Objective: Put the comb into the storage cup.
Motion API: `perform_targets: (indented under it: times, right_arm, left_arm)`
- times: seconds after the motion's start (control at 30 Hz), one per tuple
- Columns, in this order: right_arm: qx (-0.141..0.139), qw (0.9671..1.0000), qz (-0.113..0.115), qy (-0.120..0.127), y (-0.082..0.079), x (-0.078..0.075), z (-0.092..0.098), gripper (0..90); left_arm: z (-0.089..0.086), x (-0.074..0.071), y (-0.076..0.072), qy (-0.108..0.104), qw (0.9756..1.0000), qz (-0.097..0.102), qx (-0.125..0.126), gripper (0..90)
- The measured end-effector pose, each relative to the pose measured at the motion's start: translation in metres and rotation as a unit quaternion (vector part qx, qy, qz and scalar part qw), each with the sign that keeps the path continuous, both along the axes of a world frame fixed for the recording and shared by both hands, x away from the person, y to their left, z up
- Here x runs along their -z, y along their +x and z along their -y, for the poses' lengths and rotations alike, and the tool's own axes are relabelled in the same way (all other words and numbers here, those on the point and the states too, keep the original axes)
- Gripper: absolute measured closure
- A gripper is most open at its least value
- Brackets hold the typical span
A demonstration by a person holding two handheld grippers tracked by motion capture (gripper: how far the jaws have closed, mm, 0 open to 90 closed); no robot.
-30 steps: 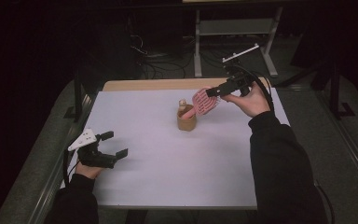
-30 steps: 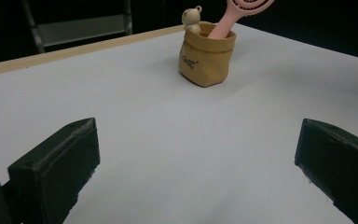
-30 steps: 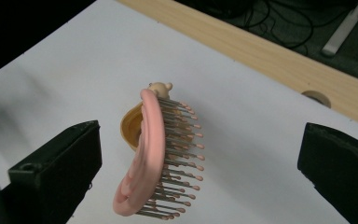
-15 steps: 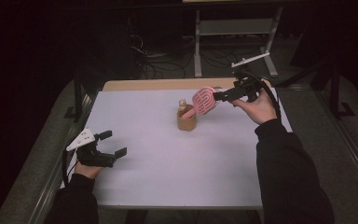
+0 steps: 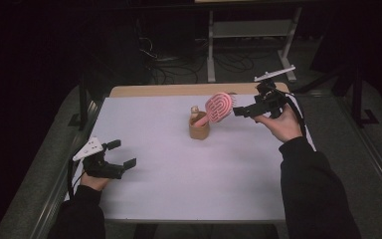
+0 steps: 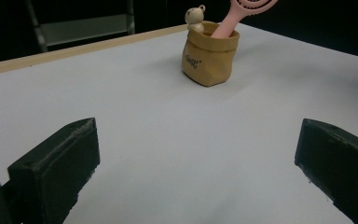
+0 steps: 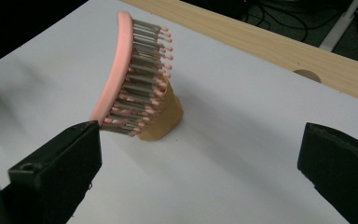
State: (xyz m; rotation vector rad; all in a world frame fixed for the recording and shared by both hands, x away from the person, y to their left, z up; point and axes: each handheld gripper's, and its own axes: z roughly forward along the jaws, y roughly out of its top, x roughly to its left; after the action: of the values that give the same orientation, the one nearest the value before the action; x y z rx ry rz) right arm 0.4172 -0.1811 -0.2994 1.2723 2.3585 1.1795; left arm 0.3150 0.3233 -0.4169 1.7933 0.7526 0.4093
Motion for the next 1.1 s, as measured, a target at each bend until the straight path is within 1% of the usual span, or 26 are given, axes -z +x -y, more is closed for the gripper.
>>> perform_targets:
  times: [0.17,0.27,0.43,0.57,0.67,0.73,0.87,0.97,1.1]
  right_arm:
    - [-0.001,1.0,0.0,0.004,-0.005,0.004,0.003,0.0]
    - [-0.001,0.9999,0.003,0.012,-0.009,0.006,0.006,0.0]
    - [-0.003,0.9998,0.003,0.017,-0.016,0.013,0.011,0.0]
    - [-0.005,0.9998,0.0,0.018,-0.02,0.02,0.015,0.0]
    - [-0.009,0.9996,-0.003,0.028,-0.023,0.025,0.018,0.0]
    - [-0.012,0.9995,-0.006,0.03,-0.025,0.028,0.02,0.0]
    - [-0.011,0.9996,-0.01,0.025,-0.029,0.034,0.024,0.0]
    - [-0.007,0.9993,-0.009,0.035,-0.033,0.038,0.029,0.0]
    - [-0.005,0.9991,-0.013,0.039,-0.037,0.042,0.035,0.0]
  left_arm:
    - [0.0,0.0,0.0,0.001,1.0,-0.001,0.001,0.0]
    - [0.0,0.001,0.0,0.001,1.0,-0.003,0.002,0.0]
    - [0.0,0.002,0.0,0.001,1.0,-0.005,0.002,0.0]
    - [0.001,0.002,0.0,0.003,1.0,-0.006,0.003,0.0]
    - [0.001,0.002,0.0,0.001,1.0,-0.008,0.005,0.0]
    - [0.001,0.003,0.0,0.004,0.9999,-0.009,0.007,0.0]
    - [0.001,0.003,0.0,0.005,0.9999,-0.008,0.007,0.0]
    - [0.001,0.003,0.0,0.005,0.9999,-0.008,0.006,0.0]
    - [0.001,0.002,0.0,0.005,1.0,-0.005,0.005,0.0]
